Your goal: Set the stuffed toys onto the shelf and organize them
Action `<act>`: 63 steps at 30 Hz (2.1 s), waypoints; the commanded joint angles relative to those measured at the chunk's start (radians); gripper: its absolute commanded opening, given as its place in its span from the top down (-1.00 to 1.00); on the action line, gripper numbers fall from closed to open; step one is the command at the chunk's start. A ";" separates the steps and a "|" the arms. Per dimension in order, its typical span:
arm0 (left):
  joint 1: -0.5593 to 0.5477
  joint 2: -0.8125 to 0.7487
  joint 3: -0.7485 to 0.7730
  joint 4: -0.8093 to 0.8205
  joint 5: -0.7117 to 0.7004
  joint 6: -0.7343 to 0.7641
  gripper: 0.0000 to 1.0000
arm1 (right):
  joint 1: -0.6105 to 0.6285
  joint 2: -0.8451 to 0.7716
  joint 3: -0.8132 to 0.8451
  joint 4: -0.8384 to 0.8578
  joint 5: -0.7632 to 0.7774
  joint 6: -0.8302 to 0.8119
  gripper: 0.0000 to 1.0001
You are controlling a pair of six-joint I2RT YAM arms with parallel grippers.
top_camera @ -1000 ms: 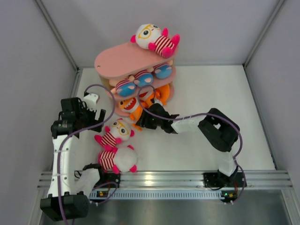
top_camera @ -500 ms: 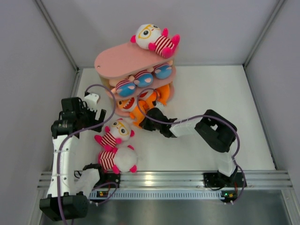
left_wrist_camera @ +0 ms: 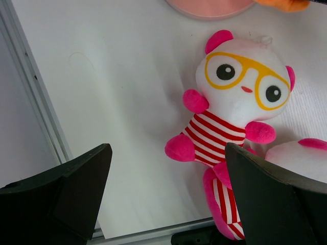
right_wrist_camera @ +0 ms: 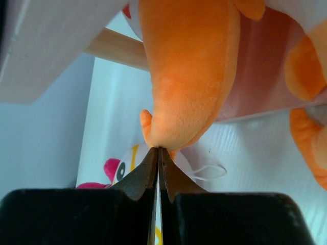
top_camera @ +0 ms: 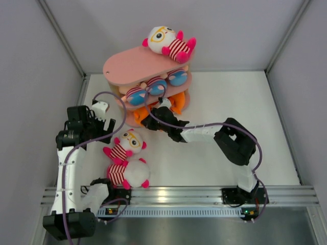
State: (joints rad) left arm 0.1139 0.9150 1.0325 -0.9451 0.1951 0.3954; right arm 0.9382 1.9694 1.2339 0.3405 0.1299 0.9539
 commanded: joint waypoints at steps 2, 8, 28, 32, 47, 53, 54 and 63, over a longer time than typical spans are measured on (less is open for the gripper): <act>-0.006 0.002 0.034 0.015 -0.008 0.014 -0.96 | -0.009 0.029 0.033 0.034 0.001 -0.012 0.72; -0.007 -0.004 0.024 0.014 -0.013 0.011 -0.96 | -0.009 0.008 -0.008 0.035 -0.022 -0.041 0.00; -0.023 -0.073 -0.054 0.014 -0.019 -0.004 -0.96 | 0.178 -0.352 -0.177 -0.279 0.083 -0.300 -0.35; -0.042 -0.073 -0.066 0.014 -0.029 -0.003 -0.96 | 0.217 -0.425 -0.237 -0.323 0.010 -0.323 -0.37; -0.051 -0.074 -0.101 0.008 -0.034 -0.003 -0.96 | 0.336 -0.414 -0.361 -0.206 -0.234 -0.276 -0.48; -0.051 -0.074 -0.088 0.009 -0.036 -0.006 -0.96 | 0.341 -0.377 -0.360 -0.123 -0.271 -0.261 -0.51; -0.051 -0.077 -0.088 0.008 -0.037 -0.004 -0.96 | 0.341 -0.366 -0.356 -0.106 -0.271 -0.257 -0.52; -0.051 -0.093 -0.104 0.005 -0.025 0.002 -0.96 | 0.320 -0.213 -0.336 0.061 -0.326 -0.178 -0.03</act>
State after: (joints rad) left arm 0.0681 0.8368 0.9379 -0.9463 0.1635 0.3950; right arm 1.2602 1.7477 0.9031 0.2413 -0.1658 0.7132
